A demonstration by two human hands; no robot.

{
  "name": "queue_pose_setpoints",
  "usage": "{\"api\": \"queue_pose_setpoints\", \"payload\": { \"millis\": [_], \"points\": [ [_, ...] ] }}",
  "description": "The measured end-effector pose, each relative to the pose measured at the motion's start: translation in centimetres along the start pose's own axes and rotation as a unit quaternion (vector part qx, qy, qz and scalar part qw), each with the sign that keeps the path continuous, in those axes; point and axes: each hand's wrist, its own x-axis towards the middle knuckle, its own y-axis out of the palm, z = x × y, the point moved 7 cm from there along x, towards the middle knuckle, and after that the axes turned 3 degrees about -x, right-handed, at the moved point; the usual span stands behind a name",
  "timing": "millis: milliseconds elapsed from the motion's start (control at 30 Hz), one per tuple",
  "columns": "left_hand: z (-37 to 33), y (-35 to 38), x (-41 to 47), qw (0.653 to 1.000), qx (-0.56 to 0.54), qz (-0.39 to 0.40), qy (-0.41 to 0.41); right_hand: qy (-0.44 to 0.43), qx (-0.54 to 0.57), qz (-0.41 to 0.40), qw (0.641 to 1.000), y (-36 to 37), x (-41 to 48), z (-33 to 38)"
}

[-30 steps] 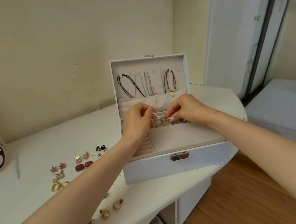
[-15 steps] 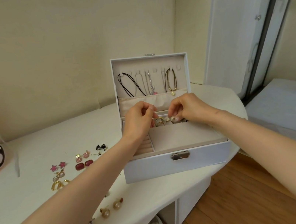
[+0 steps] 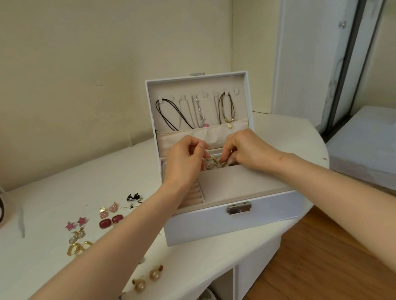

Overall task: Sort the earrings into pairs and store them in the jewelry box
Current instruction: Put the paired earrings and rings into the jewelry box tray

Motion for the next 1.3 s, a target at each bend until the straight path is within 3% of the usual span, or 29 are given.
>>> {"api": "queue_pose_setpoints", "payload": {
  "millis": [267,567,733,1000,1300],
  "points": [
    [-1.5,-1.0,-0.7,0.999,-0.02,0.007,0.03,0.008,-0.024,0.0,1.0,-0.8,-0.4,0.5],
    [-1.7,-4.3,-2.5,0.996,0.056,0.029,0.064,0.025,0.004,-0.045,0.999,-2.5,-0.6,0.9],
    [-1.4,-5.3,-3.6,0.995,0.074,0.033,0.061,0.051,-0.022,0.001,0.998,-0.5,-0.6,-0.1],
    [-1.8,-5.1,-4.1,0.995,0.076,0.034,0.061,0.079,0.048,-0.046,0.995,0.3,0.0,-0.4],
    [-1.8,-3.9,-3.9,0.995,0.073,0.042,0.061,0.058,0.105,-0.028,0.992,0.8,0.3,-0.7]
  ]
}}
